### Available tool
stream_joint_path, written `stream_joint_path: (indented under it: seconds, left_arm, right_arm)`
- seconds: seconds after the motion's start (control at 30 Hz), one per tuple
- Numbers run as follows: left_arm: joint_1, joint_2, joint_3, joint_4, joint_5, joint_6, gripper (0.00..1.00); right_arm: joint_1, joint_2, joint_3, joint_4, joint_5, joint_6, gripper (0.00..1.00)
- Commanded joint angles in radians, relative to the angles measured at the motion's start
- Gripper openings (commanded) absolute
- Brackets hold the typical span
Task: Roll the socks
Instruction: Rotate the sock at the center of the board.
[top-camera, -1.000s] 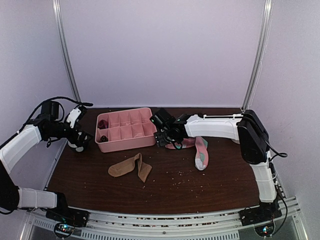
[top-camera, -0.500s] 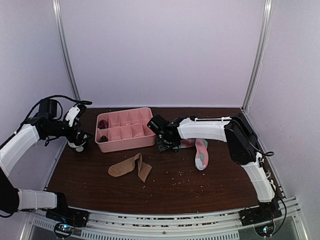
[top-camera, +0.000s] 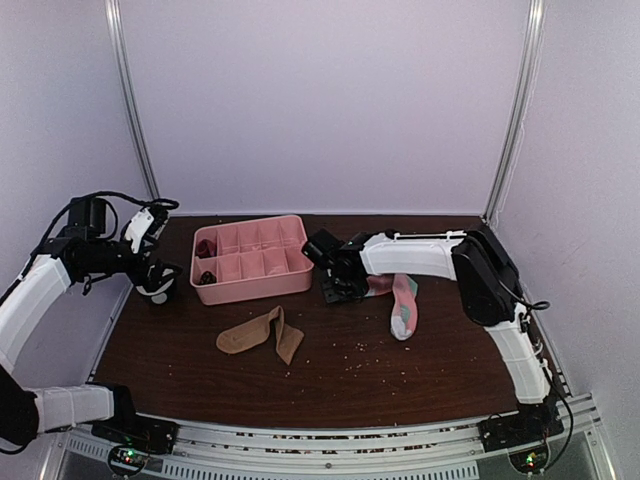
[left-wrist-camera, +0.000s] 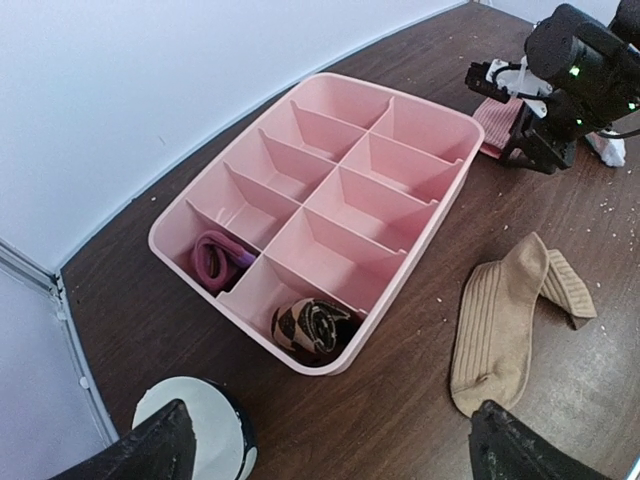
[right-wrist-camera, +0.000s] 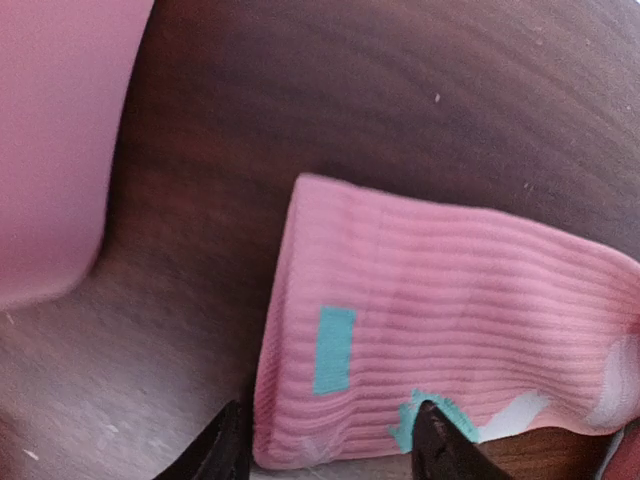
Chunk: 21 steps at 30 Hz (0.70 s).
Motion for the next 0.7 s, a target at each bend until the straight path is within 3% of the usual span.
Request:
stream_joint_path:
  seconds: [0.0,0.2,0.4,0.67]
  left_arm:
    - [0.005,-0.017,0.014,-0.021,0.052,0.040,0.98]
    - [0.004,-0.013,0.014,-0.037,0.064,0.049,0.97]
    - [0.005,-0.024,0.013,-0.040,0.089,0.049,0.97]
    - [0.004,-0.028,0.014,-0.050,0.098,0.049,0.97]
  right_arm:
    - [-0.009,-0.179,-0.211,0.058,0.022,0.052,0.59]
    - [0.016,-0.370,-0.342,0.028,0.065,0.079,0.69]
    - [0.031,-0.538,-0.545,0.033,0.117,0.159,0.73]
    - [0.027,-0.576,-0.726,0.052,0.124,0.197,0.72]
